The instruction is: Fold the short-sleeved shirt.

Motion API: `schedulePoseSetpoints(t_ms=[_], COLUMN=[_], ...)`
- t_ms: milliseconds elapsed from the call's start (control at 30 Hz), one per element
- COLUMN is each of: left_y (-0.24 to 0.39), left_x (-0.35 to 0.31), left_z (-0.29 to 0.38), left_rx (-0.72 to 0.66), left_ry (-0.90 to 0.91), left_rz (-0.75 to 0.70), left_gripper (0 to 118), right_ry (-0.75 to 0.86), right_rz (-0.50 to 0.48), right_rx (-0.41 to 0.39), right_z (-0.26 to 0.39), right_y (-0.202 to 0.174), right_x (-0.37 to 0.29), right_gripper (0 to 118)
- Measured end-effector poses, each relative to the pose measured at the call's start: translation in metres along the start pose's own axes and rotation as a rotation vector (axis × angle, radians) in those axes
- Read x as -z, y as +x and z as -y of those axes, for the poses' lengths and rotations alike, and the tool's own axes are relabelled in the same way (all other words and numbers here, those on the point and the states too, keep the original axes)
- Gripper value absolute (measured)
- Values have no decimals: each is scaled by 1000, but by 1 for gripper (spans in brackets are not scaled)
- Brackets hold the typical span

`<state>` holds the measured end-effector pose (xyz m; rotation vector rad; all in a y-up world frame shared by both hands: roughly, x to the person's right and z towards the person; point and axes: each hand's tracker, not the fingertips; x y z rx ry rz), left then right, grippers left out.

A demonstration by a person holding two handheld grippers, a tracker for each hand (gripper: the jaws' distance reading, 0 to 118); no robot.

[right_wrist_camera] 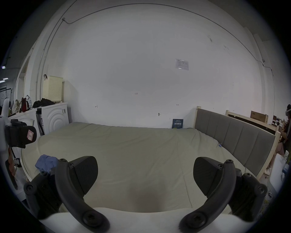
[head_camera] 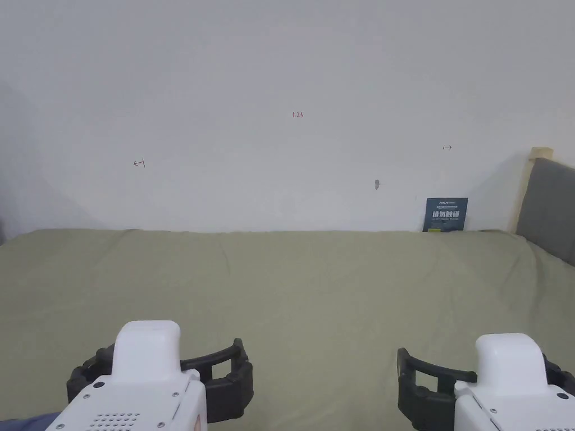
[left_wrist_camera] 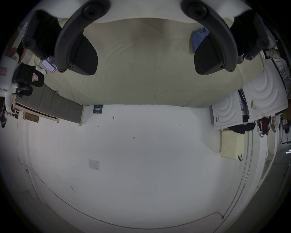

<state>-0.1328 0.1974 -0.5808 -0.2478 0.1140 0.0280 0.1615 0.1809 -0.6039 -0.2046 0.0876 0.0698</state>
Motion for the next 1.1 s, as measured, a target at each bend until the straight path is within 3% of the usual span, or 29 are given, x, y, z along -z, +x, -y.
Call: schedulePoseSetpoints(t_ms=[133, 233, 533, 700, 1100], left_y=[11, 12, 9, 6, 3], left_x=[0, -3, 2, -1, -1], left_z=[-5, -2, -4, -10, -9], left_rx=[92, 94, 91, 7, 26], left_ry=[-76, -37, -33, -24, 5], left_rz=[-66, -48, -26, -23, -4], left_gripper=[118, 118, 118, 118, 118], right_ry=[0, 0, 2, -5, -10], right_rz=[-13, -8, -18, -20, -16], right_rx=[10, 19, 26, 31, 35], right_z=[-1, 0, -3, -5, -4], right_y=[0, 0, -2, -4, -2], right_x=[-2, -2, -5, -4, -5], right_gripper=[118, 118, 118, 118, 118])
